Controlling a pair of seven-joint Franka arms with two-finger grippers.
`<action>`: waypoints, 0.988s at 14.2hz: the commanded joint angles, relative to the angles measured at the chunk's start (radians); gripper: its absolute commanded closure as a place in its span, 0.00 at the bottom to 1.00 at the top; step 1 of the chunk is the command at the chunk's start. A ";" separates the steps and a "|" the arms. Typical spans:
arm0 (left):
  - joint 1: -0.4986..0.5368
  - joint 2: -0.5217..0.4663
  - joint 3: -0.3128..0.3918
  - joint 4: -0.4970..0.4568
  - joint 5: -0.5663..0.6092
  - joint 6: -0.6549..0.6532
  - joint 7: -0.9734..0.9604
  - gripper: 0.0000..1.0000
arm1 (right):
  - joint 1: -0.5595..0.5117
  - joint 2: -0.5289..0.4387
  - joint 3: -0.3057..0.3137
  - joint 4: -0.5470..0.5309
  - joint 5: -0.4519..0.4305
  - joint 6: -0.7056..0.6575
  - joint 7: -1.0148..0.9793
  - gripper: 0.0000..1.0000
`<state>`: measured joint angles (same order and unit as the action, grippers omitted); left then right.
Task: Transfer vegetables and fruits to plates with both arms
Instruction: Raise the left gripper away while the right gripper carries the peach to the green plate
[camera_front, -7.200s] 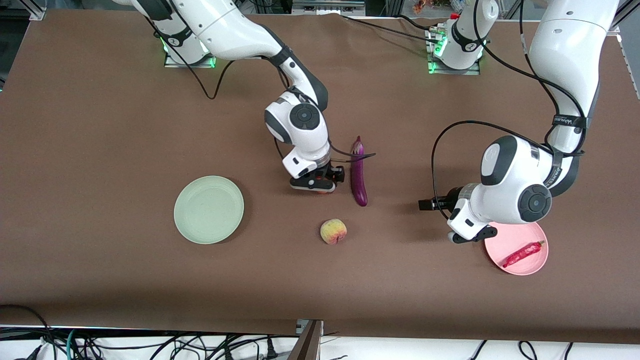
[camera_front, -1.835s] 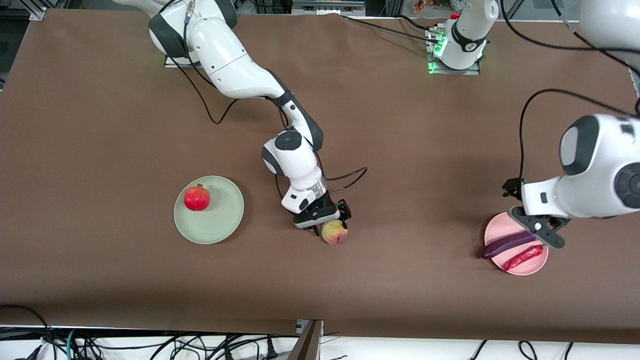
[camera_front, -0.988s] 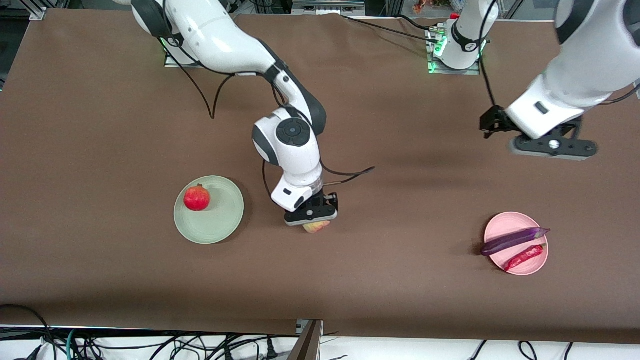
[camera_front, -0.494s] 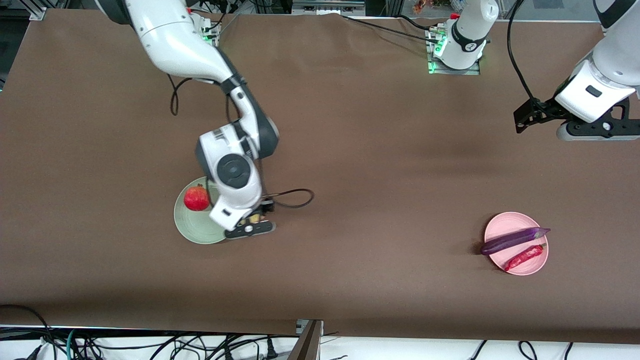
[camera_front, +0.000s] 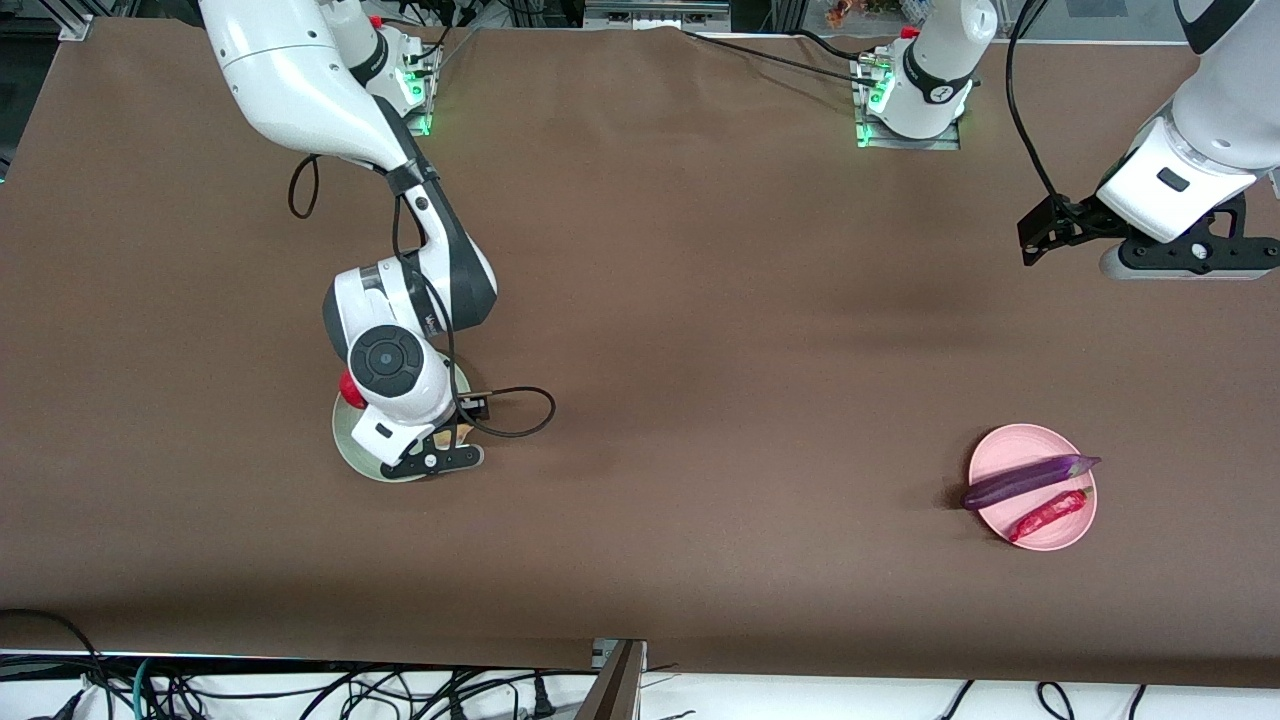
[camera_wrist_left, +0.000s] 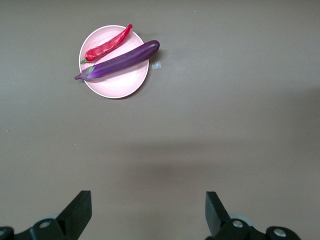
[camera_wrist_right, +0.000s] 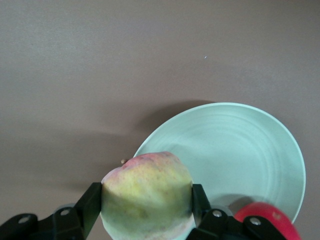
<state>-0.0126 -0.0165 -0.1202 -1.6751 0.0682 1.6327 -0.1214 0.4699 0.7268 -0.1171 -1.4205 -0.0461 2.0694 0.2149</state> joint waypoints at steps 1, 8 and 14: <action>0.006 -0.010 -0.003 -0.002 -0.025 -0.007 0.012 0.00 | -0.026 -0.061 0.011 -0.043 0.020 -0.037 -0.038 0.87; 0.005 -0.010 -0.004 -0.002 -0.027 -0.007 0.012 0.00 | -0.065 -0.056 0.011 -0.106 0.026 -0.071 -0.062 0.87; 0.005 -0.010 -0.004 -0.002 -0.027 -0.008 0.012 0.00 | -0.091 -0.049 0.011 -0.083 0.025 -0.078 -0.066 0.00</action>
<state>-0.0126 -0.0165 -0.1212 -1.6751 0.0682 1.6317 -0.1214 0.3990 0.7027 -0.1177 -1.5093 -0.0381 1.9972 0.1737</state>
